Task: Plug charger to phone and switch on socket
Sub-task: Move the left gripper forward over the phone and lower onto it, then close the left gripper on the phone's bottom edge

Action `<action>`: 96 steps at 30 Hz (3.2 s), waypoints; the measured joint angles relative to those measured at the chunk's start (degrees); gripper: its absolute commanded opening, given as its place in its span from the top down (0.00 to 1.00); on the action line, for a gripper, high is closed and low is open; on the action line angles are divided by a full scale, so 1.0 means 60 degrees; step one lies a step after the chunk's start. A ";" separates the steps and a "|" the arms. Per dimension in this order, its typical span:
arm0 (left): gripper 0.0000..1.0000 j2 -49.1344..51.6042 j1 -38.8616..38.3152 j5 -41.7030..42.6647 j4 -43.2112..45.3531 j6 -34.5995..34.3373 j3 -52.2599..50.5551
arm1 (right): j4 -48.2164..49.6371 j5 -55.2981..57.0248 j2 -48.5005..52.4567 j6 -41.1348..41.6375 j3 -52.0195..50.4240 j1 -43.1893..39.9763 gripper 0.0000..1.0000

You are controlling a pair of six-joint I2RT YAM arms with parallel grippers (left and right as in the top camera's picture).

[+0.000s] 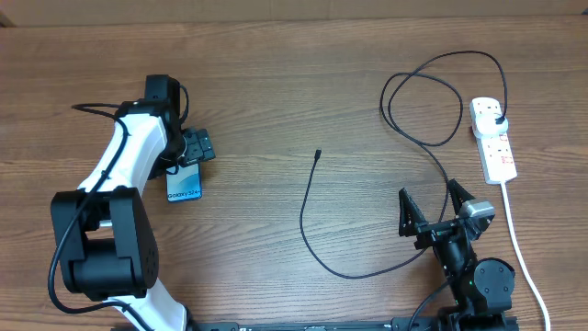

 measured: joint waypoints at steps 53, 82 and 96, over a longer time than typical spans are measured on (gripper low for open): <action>0.00 0.1249 0.0401 0.0375 0.1082 0.0506 -0.0015 | 0.0007 0.0000 0.0000 -0.0004 0.0000 0.0000 0.00; 0.04 0.1195 -0.1111 0.0943 0.0973 0.0758 -0.0026 | 0.0007 0.0000 0.0000 -0.0004 0.0000 0.0000 0.00; 0.00 0.1195 -0.1209 0.0754 0.0732 0.0299 -0.0040 | 0.0007 0.0000 0.0000 0.0000 0.0000 0.0000 0.00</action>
